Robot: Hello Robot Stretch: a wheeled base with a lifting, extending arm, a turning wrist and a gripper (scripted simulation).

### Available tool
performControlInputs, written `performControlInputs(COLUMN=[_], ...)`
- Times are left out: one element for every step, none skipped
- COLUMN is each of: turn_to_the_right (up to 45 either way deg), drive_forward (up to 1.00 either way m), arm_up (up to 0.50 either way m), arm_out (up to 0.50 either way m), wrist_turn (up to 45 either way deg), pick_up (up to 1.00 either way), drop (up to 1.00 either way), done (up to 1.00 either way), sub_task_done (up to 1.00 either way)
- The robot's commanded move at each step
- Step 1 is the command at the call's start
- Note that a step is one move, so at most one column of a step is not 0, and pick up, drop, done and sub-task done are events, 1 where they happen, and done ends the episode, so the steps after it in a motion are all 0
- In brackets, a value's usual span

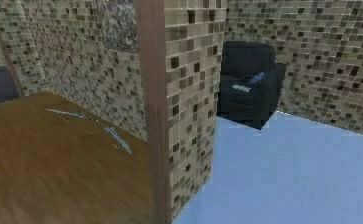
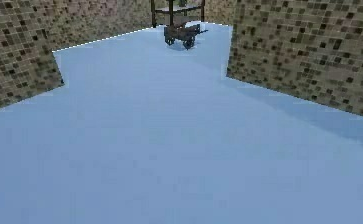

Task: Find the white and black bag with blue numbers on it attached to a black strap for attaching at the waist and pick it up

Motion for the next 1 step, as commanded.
performControlInputs(turn_to_the_right=[-45.0], drive_forward=[0.0], arm_up=[0.0], arm_out=[0.0], wrist_turn=[0.0], pick_up=[0.0], drop=[0.0], done=[0.0], sub_task_done=[0.0])
